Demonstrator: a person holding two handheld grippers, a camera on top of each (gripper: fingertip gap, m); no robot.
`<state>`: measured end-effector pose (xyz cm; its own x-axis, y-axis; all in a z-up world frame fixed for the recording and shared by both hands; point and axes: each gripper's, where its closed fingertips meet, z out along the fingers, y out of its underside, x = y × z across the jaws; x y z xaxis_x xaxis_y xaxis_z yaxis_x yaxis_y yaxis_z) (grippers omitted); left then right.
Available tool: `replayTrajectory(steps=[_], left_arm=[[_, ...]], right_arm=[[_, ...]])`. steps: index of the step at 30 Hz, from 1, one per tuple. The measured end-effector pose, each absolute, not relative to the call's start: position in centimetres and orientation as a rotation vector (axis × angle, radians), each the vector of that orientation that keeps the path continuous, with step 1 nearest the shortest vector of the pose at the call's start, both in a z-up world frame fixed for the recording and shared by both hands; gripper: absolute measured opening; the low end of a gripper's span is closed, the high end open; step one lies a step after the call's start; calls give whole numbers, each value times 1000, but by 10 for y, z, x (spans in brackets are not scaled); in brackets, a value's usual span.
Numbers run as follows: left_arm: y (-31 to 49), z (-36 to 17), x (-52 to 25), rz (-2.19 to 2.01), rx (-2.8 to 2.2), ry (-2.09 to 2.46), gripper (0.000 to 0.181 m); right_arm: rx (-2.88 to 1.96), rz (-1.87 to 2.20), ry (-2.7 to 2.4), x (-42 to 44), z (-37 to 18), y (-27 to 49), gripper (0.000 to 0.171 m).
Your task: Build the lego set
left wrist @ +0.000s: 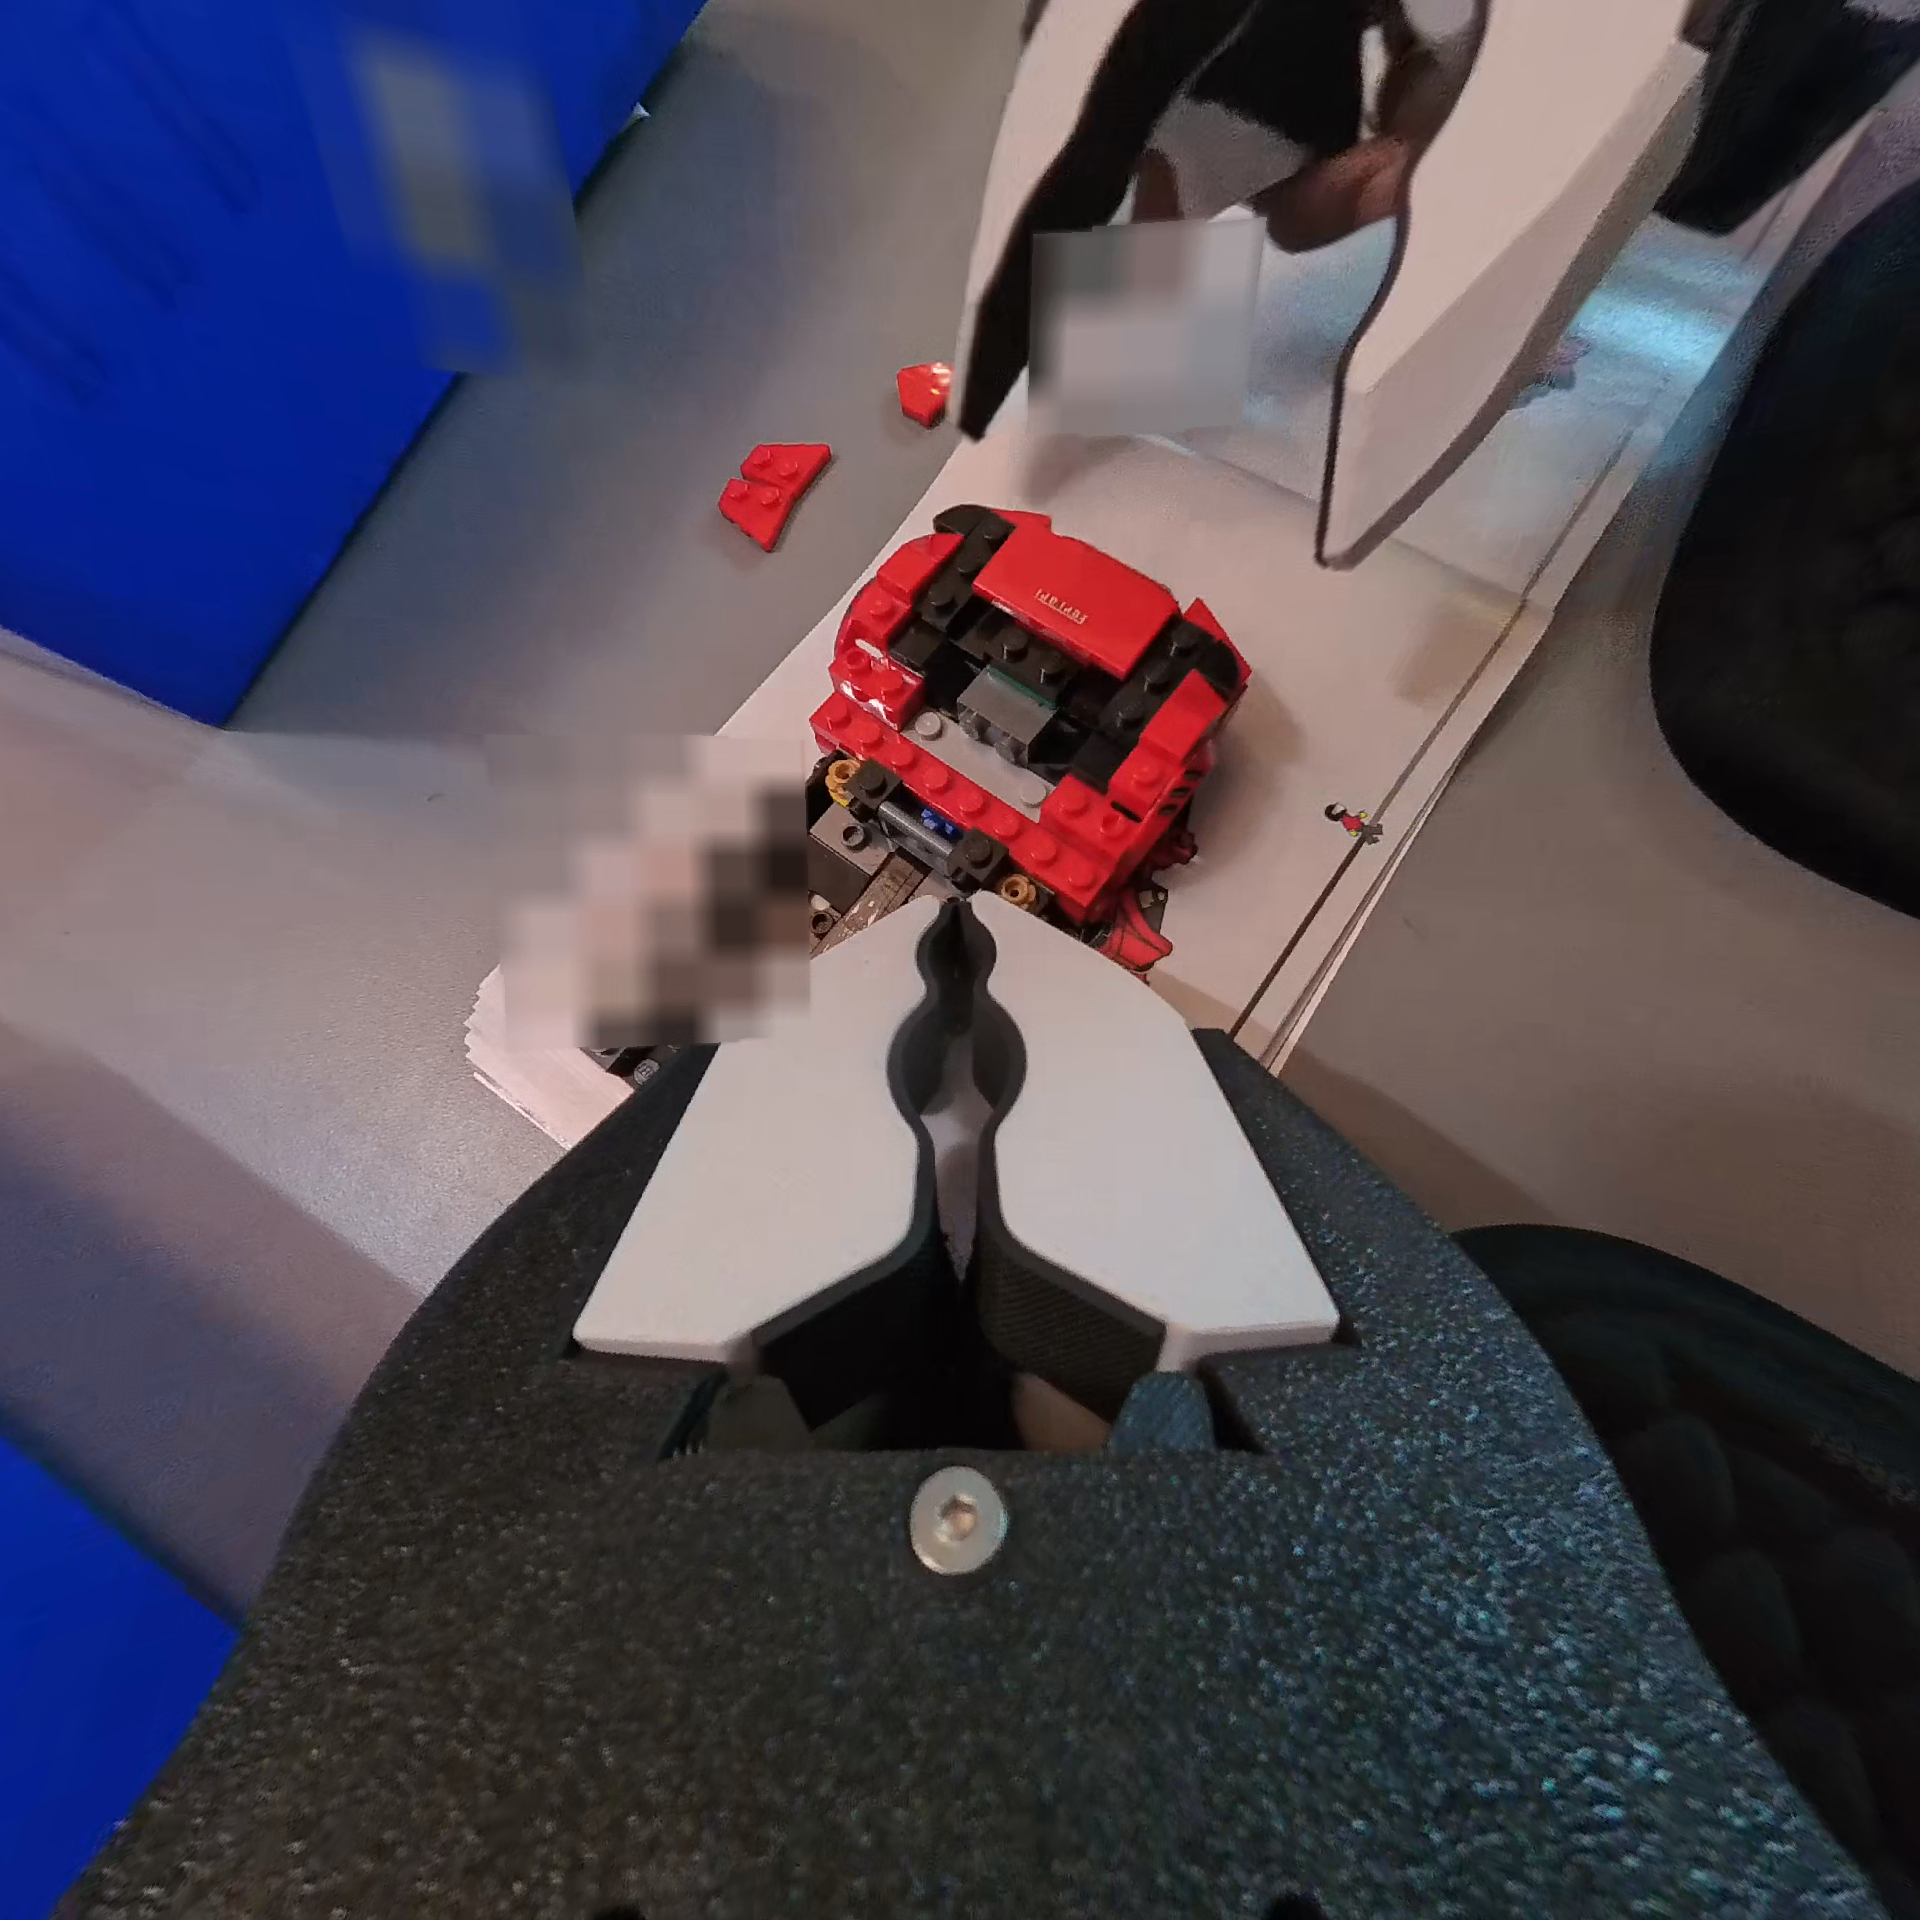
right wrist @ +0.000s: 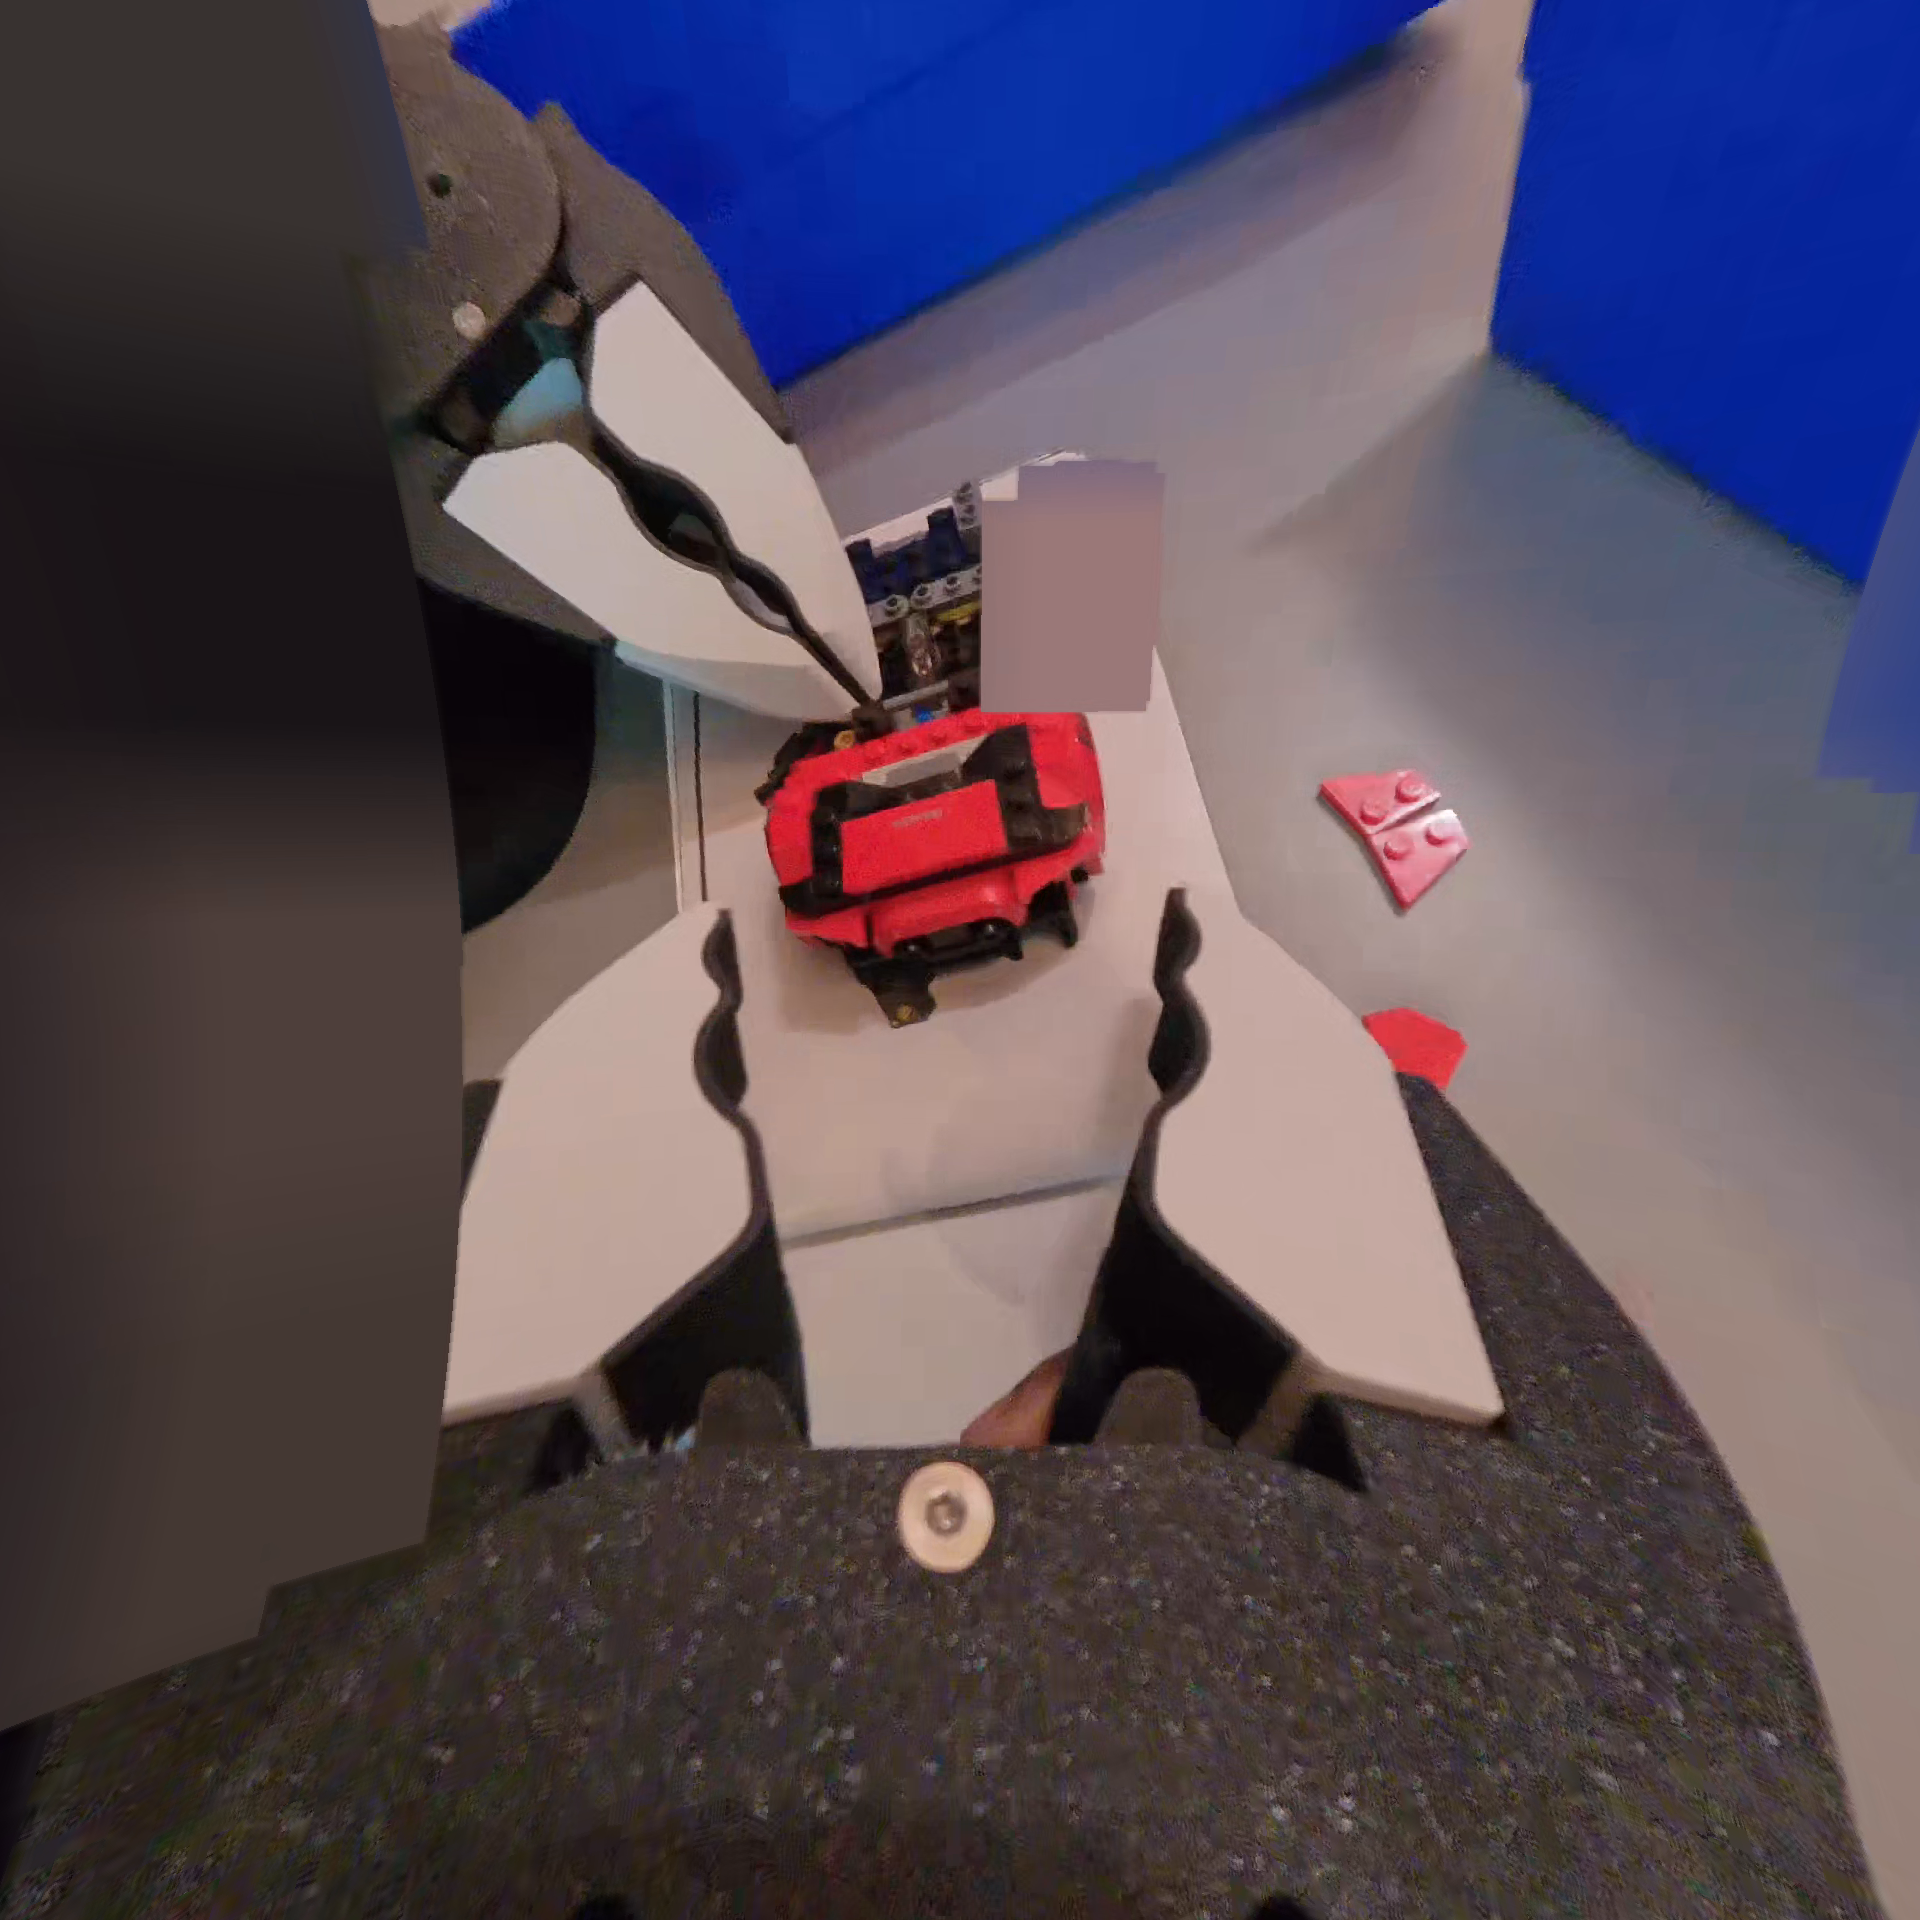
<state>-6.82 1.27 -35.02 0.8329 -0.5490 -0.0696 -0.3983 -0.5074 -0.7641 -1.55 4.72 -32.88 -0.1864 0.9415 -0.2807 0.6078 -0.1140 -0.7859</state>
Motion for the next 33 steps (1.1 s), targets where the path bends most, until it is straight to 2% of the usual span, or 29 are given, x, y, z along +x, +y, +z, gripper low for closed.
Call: replayTrajectory(steps=[4,9,33], left_arm=[[13,-350,-68,-234,-2169,687,0],[13,-350,-68,-234,-2168,687,0],[13,-350,-68,-212,-2162,696,0]], right_arm=[[-1588,1126,-1904,-26,-334,43,78],[-1540,1037,-1925,-29,-341,39,66],[-1553,1022,-1985,-34,-337,38,63]])
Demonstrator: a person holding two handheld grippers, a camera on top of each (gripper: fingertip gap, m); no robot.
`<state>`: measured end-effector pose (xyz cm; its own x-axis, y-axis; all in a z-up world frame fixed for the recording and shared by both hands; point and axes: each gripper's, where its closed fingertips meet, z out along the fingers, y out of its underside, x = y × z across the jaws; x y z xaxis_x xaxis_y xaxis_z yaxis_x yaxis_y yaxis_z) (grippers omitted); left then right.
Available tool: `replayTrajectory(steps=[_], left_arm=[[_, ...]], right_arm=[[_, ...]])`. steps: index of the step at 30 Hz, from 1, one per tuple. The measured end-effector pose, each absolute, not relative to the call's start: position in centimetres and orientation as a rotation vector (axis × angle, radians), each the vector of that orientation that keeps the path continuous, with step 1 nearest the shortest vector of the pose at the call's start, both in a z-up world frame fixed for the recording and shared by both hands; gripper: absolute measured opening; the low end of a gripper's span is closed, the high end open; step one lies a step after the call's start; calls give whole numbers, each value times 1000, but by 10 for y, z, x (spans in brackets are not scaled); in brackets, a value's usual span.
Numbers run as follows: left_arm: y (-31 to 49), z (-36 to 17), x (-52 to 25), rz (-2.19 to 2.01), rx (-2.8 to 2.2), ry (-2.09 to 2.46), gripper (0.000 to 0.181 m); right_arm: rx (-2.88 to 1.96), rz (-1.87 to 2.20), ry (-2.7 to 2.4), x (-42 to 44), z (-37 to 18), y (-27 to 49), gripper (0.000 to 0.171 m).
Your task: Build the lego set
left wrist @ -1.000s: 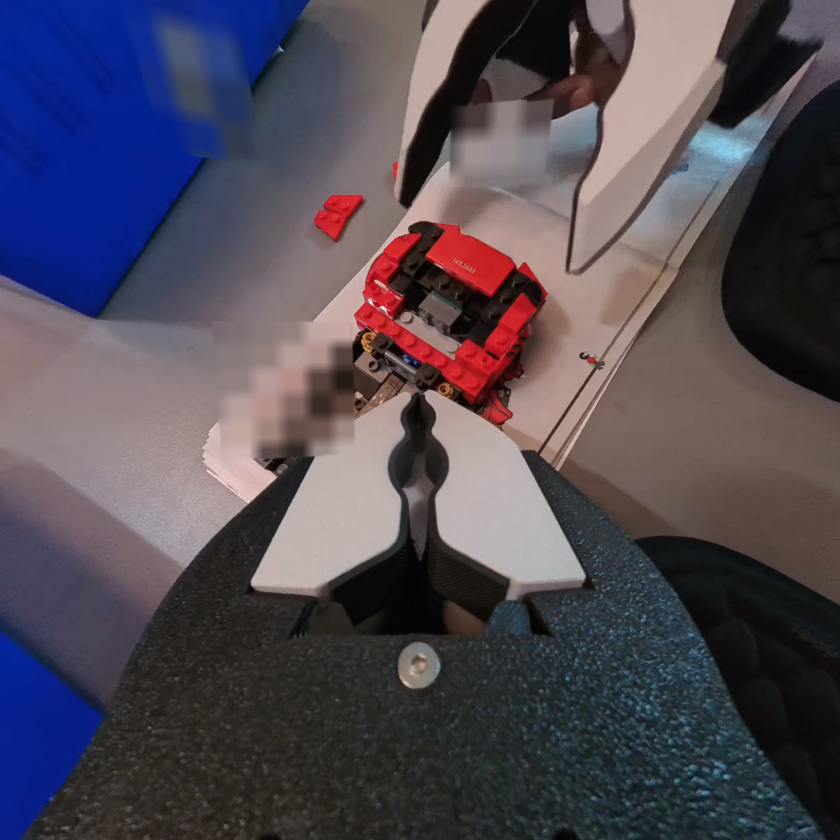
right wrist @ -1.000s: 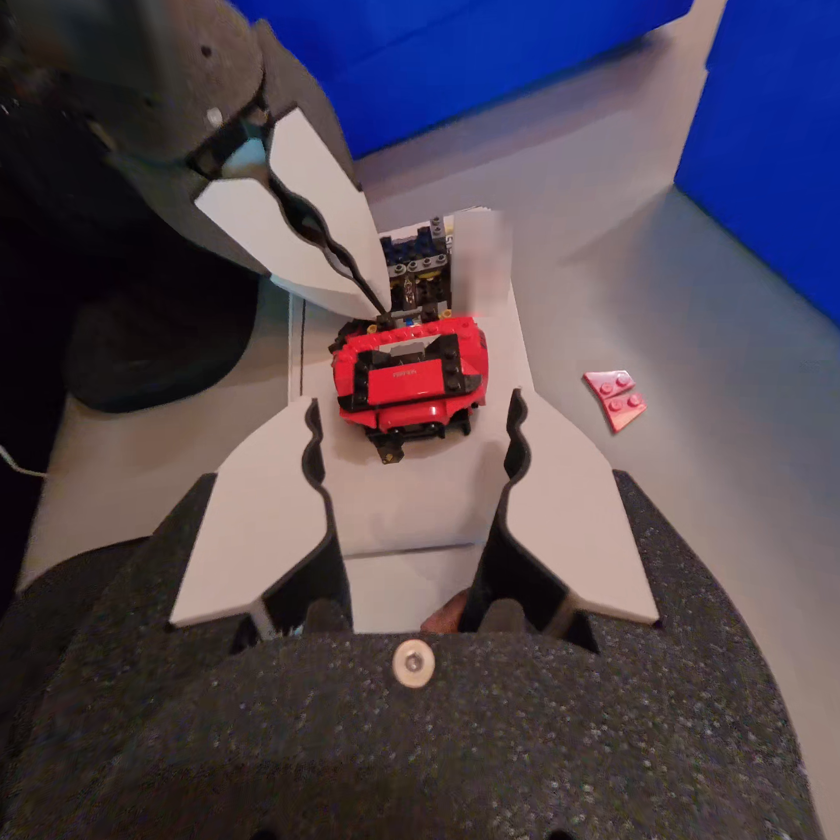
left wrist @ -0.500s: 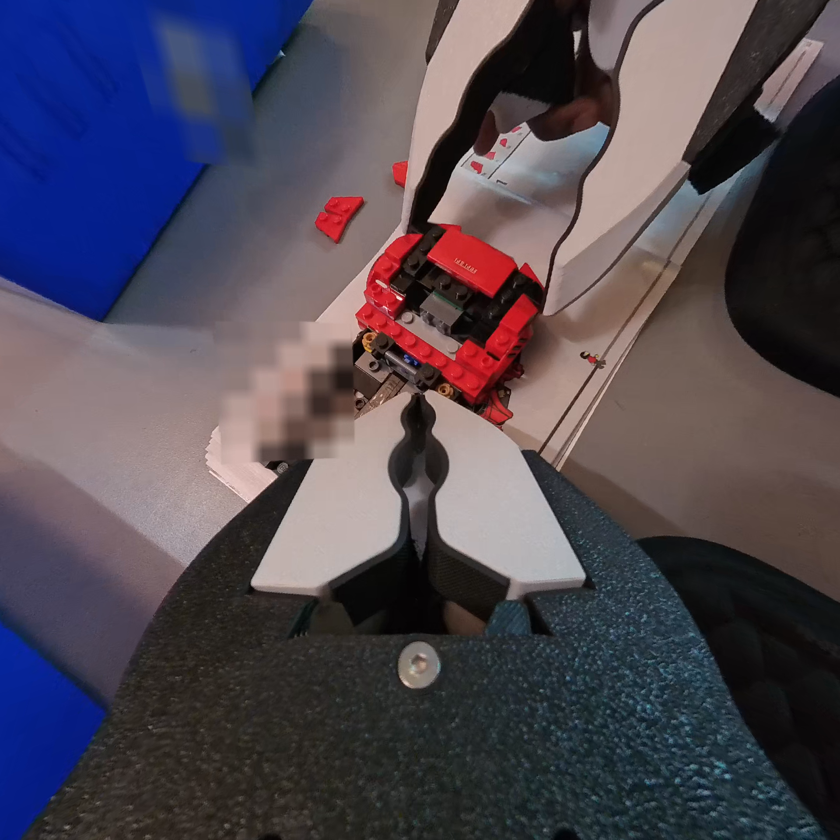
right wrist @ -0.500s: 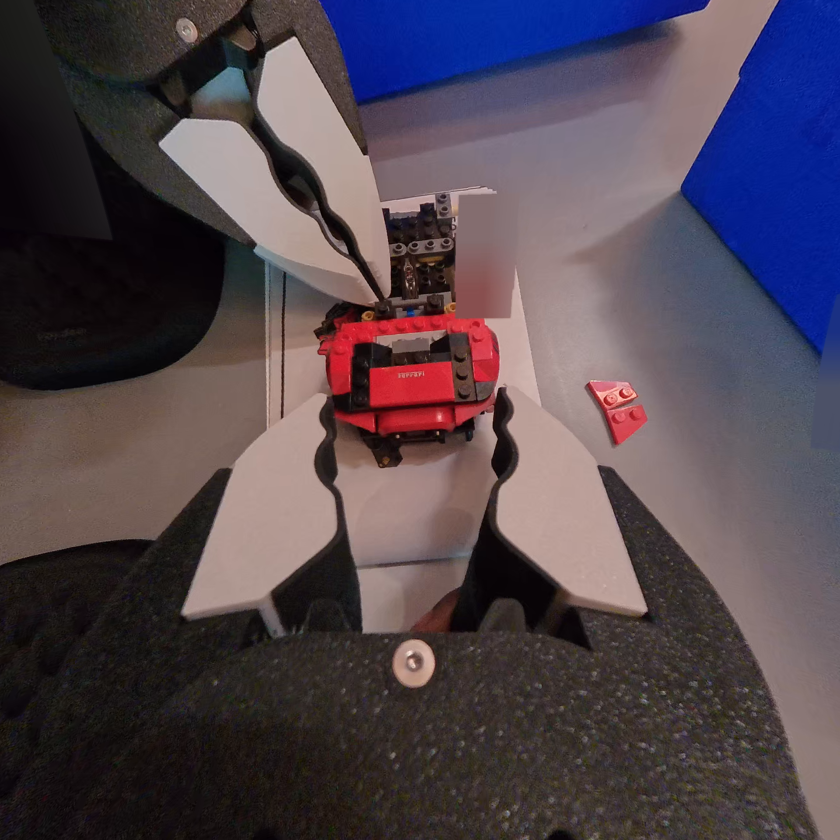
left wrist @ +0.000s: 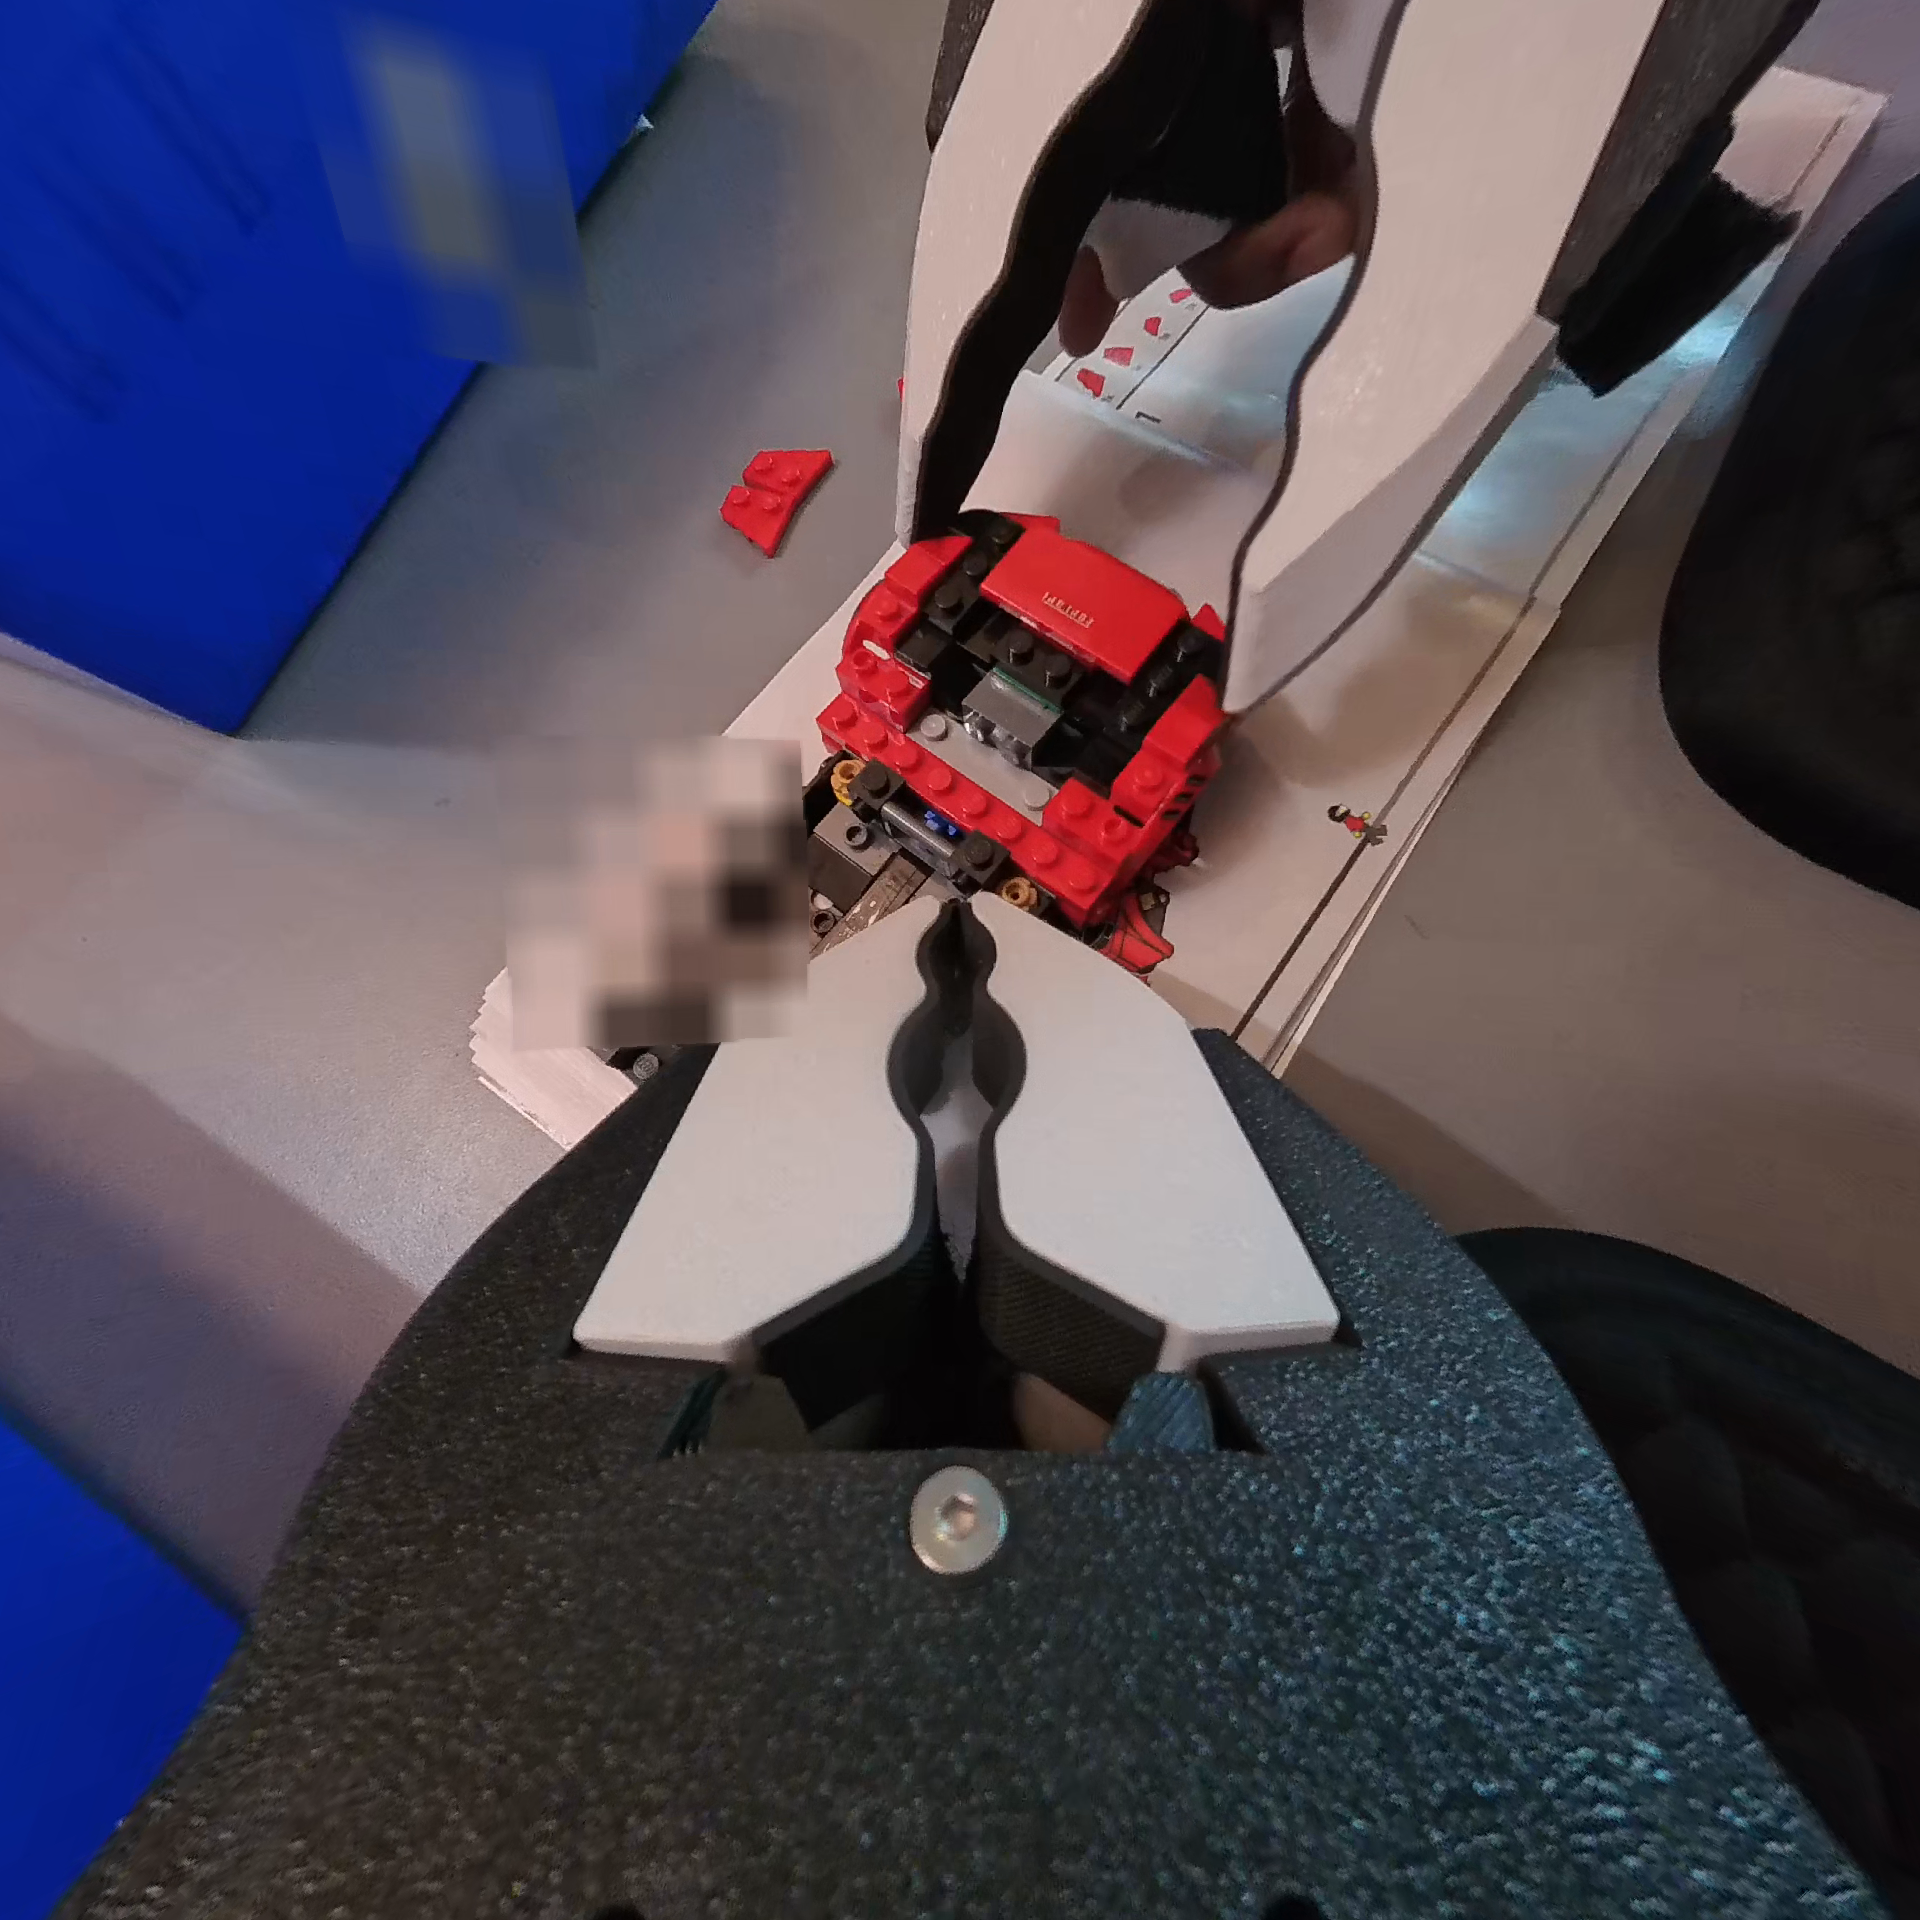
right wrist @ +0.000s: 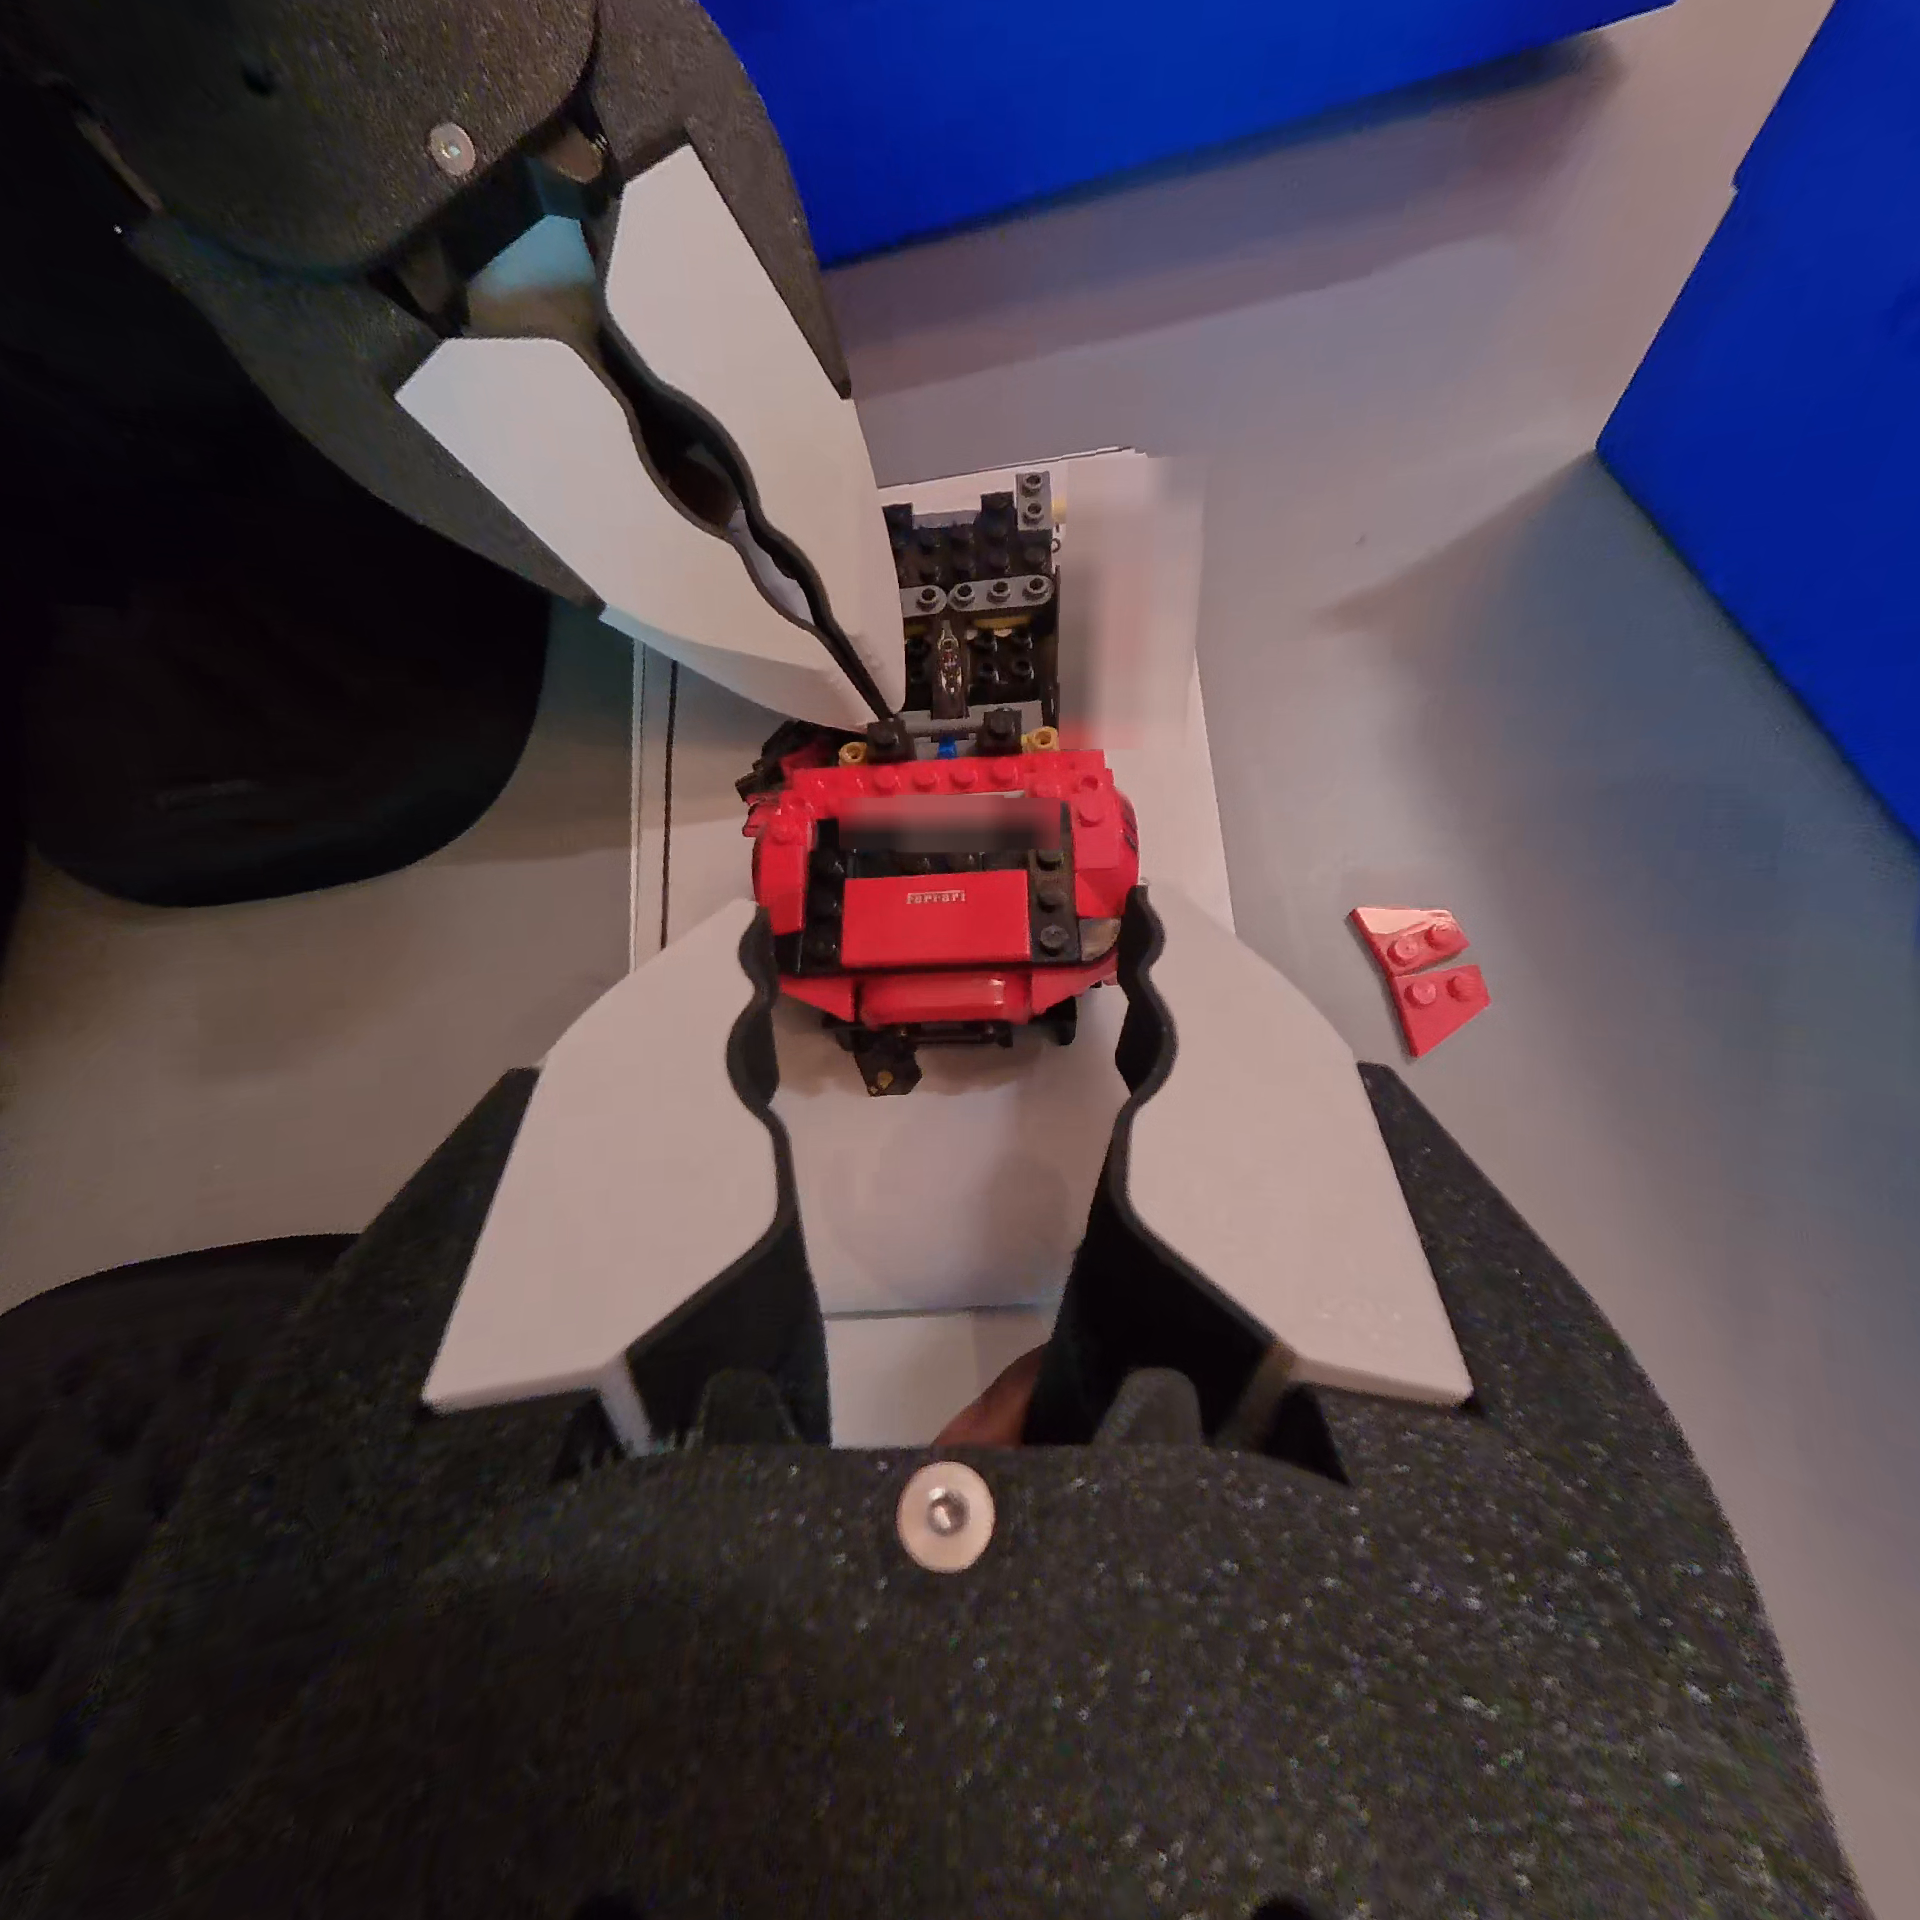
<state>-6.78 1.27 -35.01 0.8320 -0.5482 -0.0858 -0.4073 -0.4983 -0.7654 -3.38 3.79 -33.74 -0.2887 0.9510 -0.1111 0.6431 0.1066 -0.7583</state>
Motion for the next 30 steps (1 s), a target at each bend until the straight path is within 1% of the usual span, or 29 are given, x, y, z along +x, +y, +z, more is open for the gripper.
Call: replayTrajectory(steps=[10,12,13,14,15,17,18,20,30], left_arm=[[13,-350,-68,-191,-2160,702,0],[13,-350,-67,-198,-2159,702,0],[13,-350,-67,-203,-2160,701,0],[13,-350,-67,-208,-2161,699,0],[13,-350,-67,-210,-2162,698,0],[13,-350,-67,-207,-2161,699,0],[13,-350,-67,-207,-2161,699,0],[13,-350,-67,-209,-2161,698,0],[14,-350,-67,-212,-2161,698,0]], right_arm=[[-1546,962,-2009,-33,-339,36,69],[-1530,997,-2039,-31,-336,36,65],[-1535,1029,-2012,-32,-330,41,52],[-1520,1095,-1956,-35,-319,47,36],[-1509,1169,-1906,-38,-308,51,24],[-1510,1230,-1871,-43,-297,59,4],[-1523,1184,-1872,-45,-300,64,0],[-1561,1102,-1922,-47,-313,68,0],[-1647,1078,-1986,-47,-331,60,0]])
